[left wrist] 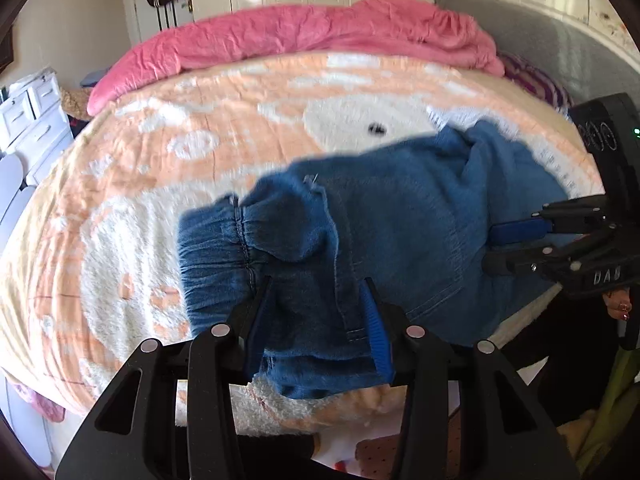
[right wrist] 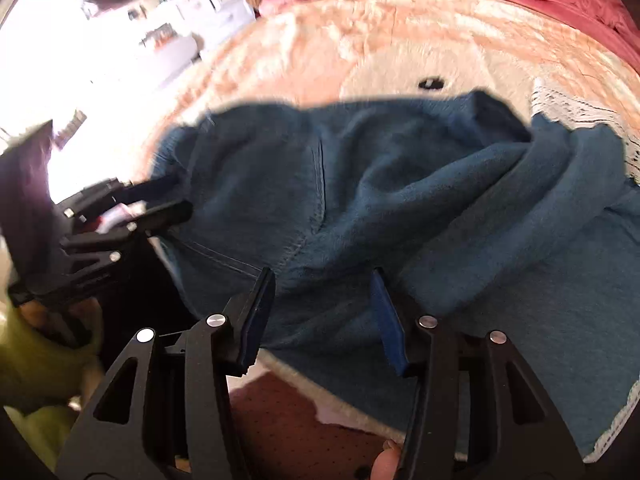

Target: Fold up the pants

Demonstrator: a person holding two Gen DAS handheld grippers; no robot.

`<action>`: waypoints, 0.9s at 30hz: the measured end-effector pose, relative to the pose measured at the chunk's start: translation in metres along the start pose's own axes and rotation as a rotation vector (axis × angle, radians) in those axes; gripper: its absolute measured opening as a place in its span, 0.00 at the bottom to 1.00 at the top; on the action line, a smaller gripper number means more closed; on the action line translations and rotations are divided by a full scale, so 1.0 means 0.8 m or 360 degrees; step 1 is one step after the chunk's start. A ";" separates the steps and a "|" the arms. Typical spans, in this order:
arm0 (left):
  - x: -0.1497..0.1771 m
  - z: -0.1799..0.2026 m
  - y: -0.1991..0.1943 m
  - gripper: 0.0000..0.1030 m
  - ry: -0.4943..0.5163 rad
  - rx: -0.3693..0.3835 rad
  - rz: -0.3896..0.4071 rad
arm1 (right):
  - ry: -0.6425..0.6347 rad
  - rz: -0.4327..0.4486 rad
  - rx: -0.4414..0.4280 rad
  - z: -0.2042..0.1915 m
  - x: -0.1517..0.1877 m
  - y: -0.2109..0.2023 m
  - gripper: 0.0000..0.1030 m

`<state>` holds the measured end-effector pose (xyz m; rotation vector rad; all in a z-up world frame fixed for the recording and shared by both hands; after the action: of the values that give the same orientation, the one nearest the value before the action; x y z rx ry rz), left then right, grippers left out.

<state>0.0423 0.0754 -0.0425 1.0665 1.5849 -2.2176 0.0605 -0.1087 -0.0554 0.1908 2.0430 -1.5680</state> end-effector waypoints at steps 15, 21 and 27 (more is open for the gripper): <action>-0.047 0.065 -0.025 0.53 0.0038 0.0234 0.0136 | 0.0340 0.0273 0.0331 0.122 -0.001 -0.087 0.62; -0.044 0.112 0.020 0.53 0.0075 0.0437 -0.0006 | 0.0341 0.0305 0.0403 0.140 -0.020 -0.094 0.66; -0.037 0.139 0.065 0.52 0.0059 0.0585 -0.0160 | 0.0267 0.0298 0.0469 0.151 -0.045 -0.082 0.69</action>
<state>0.0443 -0.0512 -0.0435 1.1442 1.2984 -2.6425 0.1028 -0.2331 -0.0014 0.6248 1.8423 -1.7755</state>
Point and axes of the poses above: each gripper's, at about its wrist camera, not at the fingertips, and y roughly the way its jaws point, z to its right, x to its underside, the point moved 3 cm from there along y, roughly the way its jaws point, and after that the axes turned 12 degrees about x, right-handed, at the moved point
